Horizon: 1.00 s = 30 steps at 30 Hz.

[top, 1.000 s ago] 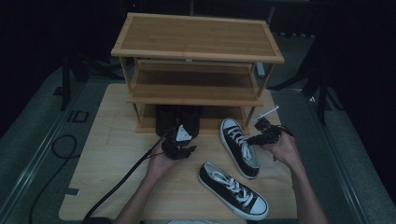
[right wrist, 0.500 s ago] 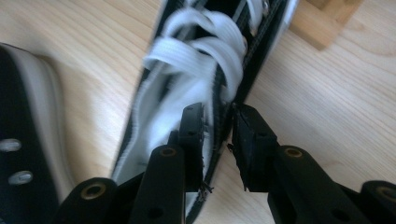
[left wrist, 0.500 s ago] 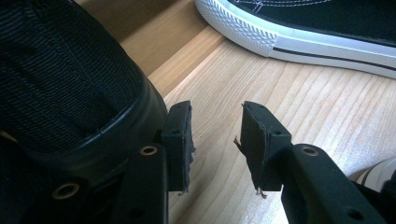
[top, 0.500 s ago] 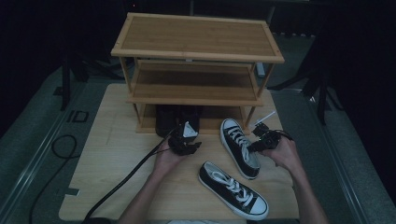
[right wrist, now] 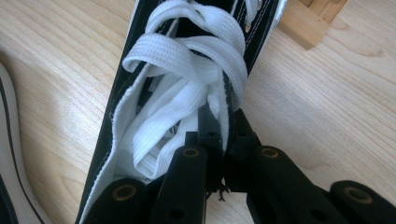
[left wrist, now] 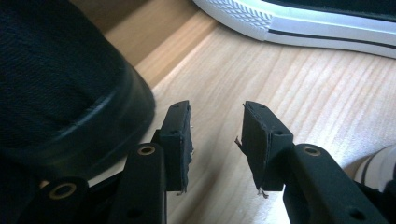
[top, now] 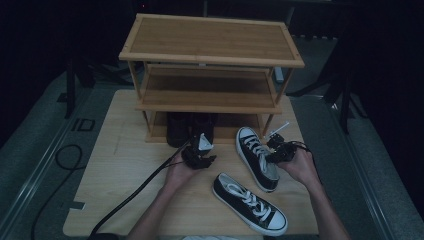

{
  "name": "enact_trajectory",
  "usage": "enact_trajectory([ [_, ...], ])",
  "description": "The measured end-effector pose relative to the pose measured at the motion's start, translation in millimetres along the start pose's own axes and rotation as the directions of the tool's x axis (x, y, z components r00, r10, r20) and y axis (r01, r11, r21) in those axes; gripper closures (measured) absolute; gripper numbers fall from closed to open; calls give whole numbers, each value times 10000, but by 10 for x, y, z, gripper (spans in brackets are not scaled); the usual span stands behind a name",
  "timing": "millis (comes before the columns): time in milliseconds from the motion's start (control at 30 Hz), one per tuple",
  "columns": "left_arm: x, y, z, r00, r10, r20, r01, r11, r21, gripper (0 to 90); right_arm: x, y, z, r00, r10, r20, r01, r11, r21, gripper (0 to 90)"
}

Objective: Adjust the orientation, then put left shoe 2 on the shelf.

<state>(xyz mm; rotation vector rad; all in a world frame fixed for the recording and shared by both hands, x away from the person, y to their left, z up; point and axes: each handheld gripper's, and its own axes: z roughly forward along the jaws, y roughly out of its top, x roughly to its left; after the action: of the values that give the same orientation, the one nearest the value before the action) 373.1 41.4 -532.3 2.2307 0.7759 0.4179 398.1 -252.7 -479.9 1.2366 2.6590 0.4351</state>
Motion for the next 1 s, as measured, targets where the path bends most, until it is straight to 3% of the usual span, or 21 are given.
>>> enact_trajectory([
  [300, -63, -52, 98, 10000, -62, 64, 61, 10000, 75, 619, -83, -27, -107, 9994, 48, -343, -68, 9983, -574, 884],
  [633, -140, -112, 183, 9998, 93, 188, -99, 9995, 313, 611, -150, -59, -419, 9960, -674, -590, 626, 9949, -790, 884],
  [1000, -137, -129, 184, 9997, -22, 262, 17, 9998, 203, 597, -217, -2, -675, 9841, -1571, -835, 1525, 9866, -589, 884],
])
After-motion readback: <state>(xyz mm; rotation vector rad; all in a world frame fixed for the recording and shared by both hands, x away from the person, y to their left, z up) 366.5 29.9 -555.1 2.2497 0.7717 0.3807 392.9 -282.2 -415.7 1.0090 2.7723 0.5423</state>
